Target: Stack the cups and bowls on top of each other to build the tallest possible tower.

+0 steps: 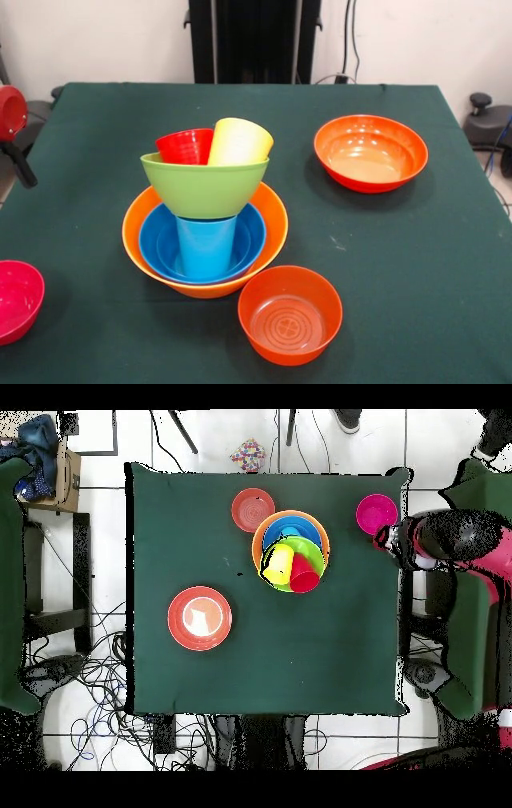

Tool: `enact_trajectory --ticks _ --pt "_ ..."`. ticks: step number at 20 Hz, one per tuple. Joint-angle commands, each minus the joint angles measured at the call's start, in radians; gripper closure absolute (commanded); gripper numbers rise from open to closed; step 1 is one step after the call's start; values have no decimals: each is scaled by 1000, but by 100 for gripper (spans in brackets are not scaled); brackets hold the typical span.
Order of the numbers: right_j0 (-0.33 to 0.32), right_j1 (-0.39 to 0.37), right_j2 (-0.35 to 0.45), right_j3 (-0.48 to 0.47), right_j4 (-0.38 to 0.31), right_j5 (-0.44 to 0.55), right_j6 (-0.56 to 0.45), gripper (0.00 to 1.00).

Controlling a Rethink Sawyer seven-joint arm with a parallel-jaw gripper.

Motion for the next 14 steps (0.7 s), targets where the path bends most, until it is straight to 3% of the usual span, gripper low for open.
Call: enact_trajectory --ticks 1,14 --pt "43 61 31 -11 -76 -54 -236 0" --pt "74 106 29 -112 -74 -23 -210 0"
